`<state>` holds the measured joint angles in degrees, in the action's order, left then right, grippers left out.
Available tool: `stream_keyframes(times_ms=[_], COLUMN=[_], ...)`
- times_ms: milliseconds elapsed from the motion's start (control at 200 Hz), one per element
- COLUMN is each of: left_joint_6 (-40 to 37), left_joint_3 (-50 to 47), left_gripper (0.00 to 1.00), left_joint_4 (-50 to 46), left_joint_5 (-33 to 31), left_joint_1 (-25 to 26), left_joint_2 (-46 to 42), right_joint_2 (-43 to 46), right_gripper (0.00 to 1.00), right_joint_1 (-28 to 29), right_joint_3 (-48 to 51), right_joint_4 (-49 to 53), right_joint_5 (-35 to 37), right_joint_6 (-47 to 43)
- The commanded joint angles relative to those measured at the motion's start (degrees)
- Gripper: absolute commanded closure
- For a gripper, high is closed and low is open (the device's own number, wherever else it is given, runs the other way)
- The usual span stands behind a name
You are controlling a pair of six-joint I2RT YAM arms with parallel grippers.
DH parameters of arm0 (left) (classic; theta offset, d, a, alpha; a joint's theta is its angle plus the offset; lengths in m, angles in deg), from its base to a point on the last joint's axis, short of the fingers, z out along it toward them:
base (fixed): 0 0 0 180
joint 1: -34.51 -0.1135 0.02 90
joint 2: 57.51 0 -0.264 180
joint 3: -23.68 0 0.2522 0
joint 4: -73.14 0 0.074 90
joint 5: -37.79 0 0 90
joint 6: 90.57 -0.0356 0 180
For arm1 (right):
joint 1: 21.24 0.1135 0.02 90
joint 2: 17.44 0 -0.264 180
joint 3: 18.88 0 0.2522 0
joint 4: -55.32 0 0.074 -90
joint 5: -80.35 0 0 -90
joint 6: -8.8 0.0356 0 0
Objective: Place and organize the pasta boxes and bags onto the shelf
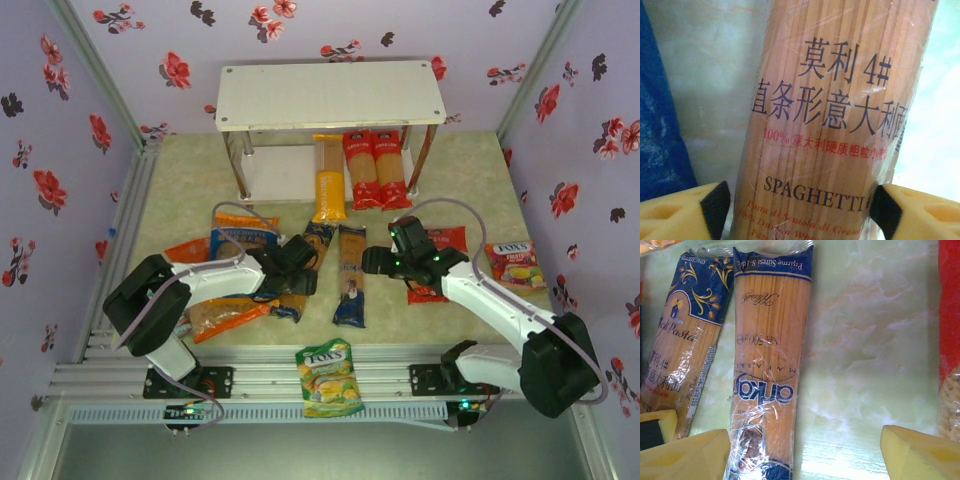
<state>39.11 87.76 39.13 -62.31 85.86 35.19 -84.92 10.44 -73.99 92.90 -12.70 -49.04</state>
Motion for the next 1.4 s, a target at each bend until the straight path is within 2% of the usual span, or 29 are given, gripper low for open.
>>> stream_keyframes(times_ms=[0,120,270,540,725,960,1145,1300,1395], left_joint_6=[-4.06,-6.33,-7.84,-8.3,-8.39,-9.01,-9.61,-10.24,-10.67], left_joint_3=[-0.06,0.04,0.12,0.74,1.27,1.88,1.89,2.49,2.89], left_gripper=[0.13,0.06,0.04,0.04,0.08,0.22,0.41,0.64,0.68], left_joint_4=[-1.53,1.09,1.7,0.11,-0.27,-1.32,-1.76,-2.76,-3.68], left_joint_5=[1.91,6.85,10.04,10.27,10.33,11.44,11.89,12.81,13.54], left_joint_1=[-0.03,-0.02,-0.03,-0.55,-0.9,-0.9,-0.9,-0.86,-0.9], left_joint_2=[-0.95,0.38,2.17,3.52,5.68,7.44,6.44,5.75,4.85], right_joint_2=[-0.77,-0.69,-0.3,-0.57,-0.28,-0.06,-0.06,0.19,0.49], right_gripper=[0.2,0.21,0.21,0.21,0.21,0.2,0.2,0.21,0.2], right_joint_1=[0.35,0.4,0.4,0.35,0.46,0.4,0.4,0.4,0.4], right_joint_3=[-2.06,-2.1,-2.08,-2.1,-2.11,-1.99,-2.03,-1.99,-1.97], right_joint_4=[-0.54,-0.44,0.0,-0.16,0.23,0.4,0.46,0.56,0.62], right_joint_5=[-0.06,-0.05,0.32,0.45,0.72,1.02,1.03,1.12,1.18], right_joint_6=[0.2,0.48,0.42,0.84,0.81,0.94,0.97,1.0,1.04])
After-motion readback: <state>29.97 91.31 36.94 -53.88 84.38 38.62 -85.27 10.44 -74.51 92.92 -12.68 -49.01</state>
